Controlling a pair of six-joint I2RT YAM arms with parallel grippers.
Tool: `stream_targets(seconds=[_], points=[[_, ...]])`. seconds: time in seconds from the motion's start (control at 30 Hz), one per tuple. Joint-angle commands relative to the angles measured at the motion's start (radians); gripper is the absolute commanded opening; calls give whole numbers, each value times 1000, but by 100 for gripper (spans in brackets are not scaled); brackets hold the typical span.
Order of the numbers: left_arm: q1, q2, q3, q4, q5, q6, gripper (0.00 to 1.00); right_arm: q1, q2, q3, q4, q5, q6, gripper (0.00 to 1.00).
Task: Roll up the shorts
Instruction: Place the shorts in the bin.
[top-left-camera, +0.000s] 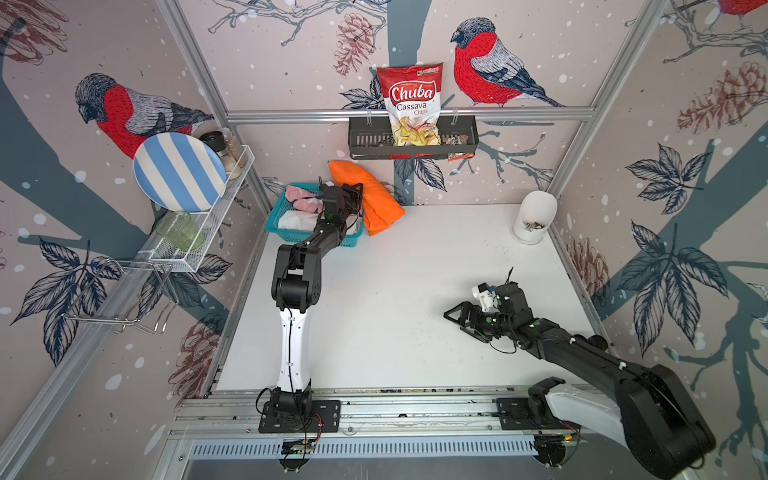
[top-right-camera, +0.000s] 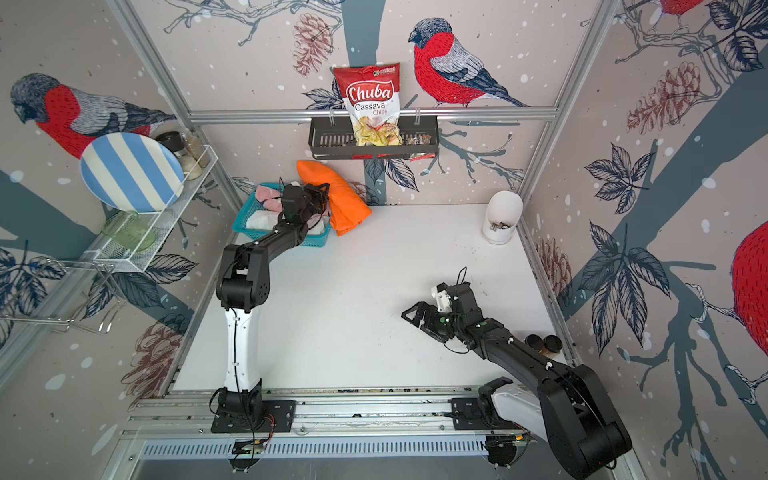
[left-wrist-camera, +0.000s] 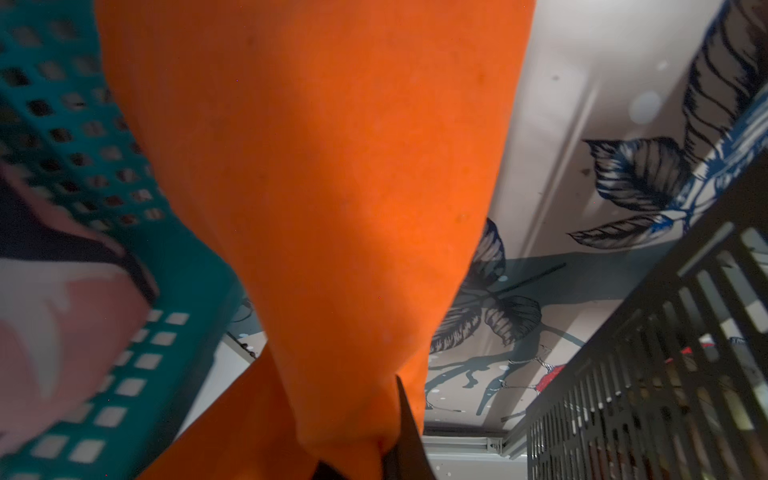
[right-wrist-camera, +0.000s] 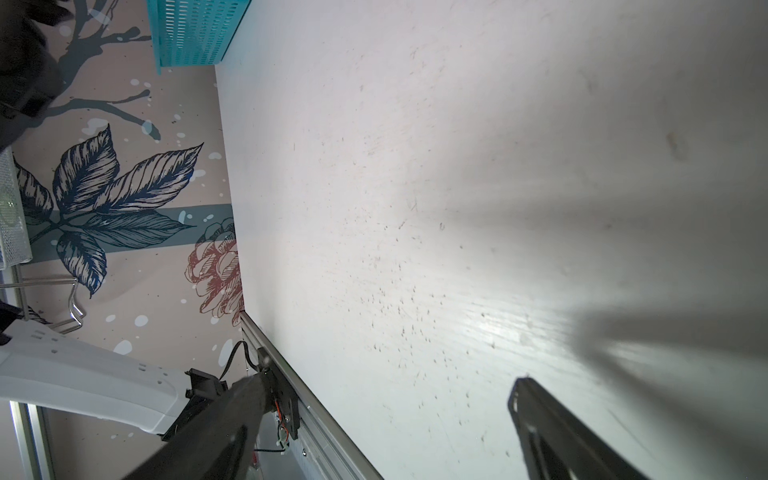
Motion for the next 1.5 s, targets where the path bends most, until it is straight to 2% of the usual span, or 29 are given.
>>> stream_targets(seconds=[0.0,0.3,0.67,0.8,0.93,1.2,1.27,1.47], points=[[28,-3,-74,298,-18,-57,0,6,-10,-1,24,8,-6,97],[132,-118,-194,190,4,41,0,42,22,20,30,17,-2,99],[222,-157,-302,97,20,152,0,90,37,27,38,34,4,100],[239,-143,-336,45,-27,150,5,98,39,33,34,39,3,100],[259,-122,-331,-41,-70,147,3,108,34,49,8,46,-10,100],[273,-130,-262,-253,-215,223,3,111,24,57,-15,61,-21,100],[272,-124,-226,-305,-235,248,11,112,19,56,-15,63,-21,100],[266,-156,-193,-369,-208,275,50,115,11,50,-2,74,-11,100]])
